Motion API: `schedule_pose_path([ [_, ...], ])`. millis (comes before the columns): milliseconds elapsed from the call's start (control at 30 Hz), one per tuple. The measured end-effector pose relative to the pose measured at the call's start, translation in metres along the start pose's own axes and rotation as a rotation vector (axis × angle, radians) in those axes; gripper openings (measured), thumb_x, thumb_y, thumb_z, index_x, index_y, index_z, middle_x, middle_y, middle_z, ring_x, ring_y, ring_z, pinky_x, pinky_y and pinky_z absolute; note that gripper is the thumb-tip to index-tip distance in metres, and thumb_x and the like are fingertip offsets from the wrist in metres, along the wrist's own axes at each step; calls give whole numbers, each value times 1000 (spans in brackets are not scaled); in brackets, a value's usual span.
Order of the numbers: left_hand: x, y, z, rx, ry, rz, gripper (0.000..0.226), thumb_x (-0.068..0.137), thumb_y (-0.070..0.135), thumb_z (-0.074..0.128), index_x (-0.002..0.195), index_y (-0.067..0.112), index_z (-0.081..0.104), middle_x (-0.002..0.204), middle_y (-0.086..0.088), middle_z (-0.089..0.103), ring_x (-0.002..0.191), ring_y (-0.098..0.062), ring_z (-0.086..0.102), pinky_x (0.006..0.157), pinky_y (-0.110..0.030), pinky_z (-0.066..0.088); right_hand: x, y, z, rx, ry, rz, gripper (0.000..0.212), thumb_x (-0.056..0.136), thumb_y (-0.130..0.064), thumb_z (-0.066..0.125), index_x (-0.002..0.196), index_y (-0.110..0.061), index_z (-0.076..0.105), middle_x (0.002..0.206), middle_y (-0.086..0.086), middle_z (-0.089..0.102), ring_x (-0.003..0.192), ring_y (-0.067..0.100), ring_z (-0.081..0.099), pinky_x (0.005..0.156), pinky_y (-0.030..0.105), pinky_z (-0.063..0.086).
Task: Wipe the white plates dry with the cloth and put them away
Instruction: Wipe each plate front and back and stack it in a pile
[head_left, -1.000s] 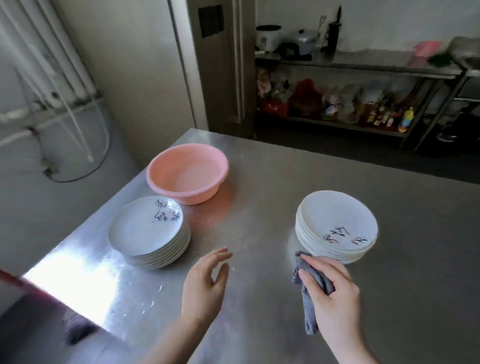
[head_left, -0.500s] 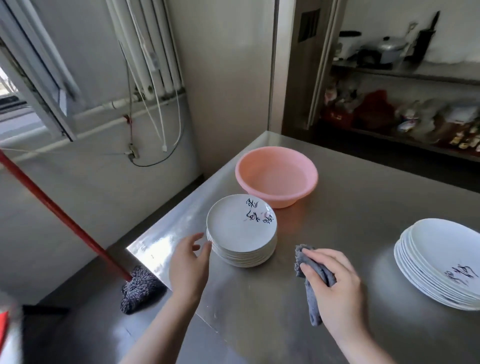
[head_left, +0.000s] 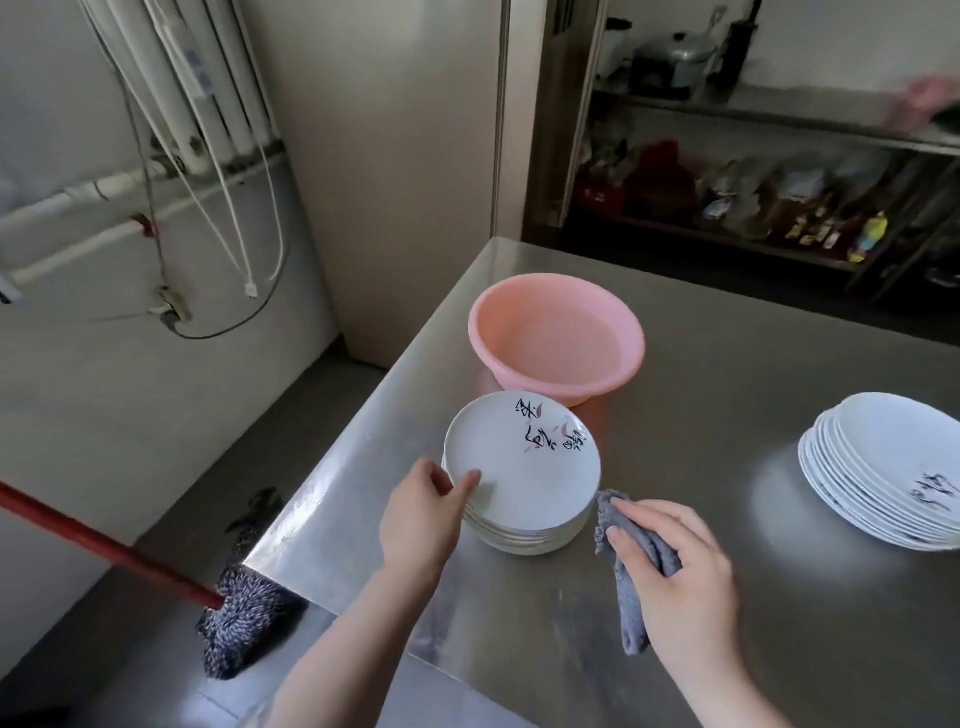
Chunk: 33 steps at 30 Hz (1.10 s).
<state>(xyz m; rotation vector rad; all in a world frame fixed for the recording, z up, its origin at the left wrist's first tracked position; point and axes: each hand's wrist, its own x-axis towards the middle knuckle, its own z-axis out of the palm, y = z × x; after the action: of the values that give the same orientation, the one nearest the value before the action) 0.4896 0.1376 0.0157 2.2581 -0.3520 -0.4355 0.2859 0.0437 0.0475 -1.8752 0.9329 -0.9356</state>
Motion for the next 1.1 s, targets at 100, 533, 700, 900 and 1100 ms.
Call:
schedule_pose_path([
  [100,3,3,0,-16,-23,-7,36,86,43,64,68,19,44,59,6,50,57,-14,47,51,-29,32,1,-2,4,-4,12,6,39,79,1,72,87,-37,72,99,-20,63,93,-2,61,77,3,41],
  [533,-1,28,-14,-419,-14,53,17,83,11,61,78,10,46,60,-1,60,48,-14,63,61,-46,58,11,-6,6,8,58,32,35,79,0,73,90,-33,73,102,-21,62,97,-2,60,81,2,39],
  [700,-2,27,-12,-513,-24,26,41,85,8,64,117,33,57,65,-1,71,57,-20,70,74,-48,59,5,2,-10,-13,116,74,31,80,-2,73,90,-32,74,101,-19,62,95,-2,61,78,2,39],
  [900,-23,48,3,-589,-110,52,47,81,5,64,99,48,64,73,3,75,60,-20,73,72,-41,59,-7,14,-50,-23,257,116,33,79,1,72,89,-30,74,100,-11,66,93,-4,60,77,0,38],
  [1100,-76,79,59,-624,-356,82,46,84,-3,61,101,39,66,73,0,76,62,-19,72,49,-26,55,-11,40,-121,-72,437,135,30,79,-1,73,94,-27,72,100,-13,65,93,-3,61,83,3,40],
])
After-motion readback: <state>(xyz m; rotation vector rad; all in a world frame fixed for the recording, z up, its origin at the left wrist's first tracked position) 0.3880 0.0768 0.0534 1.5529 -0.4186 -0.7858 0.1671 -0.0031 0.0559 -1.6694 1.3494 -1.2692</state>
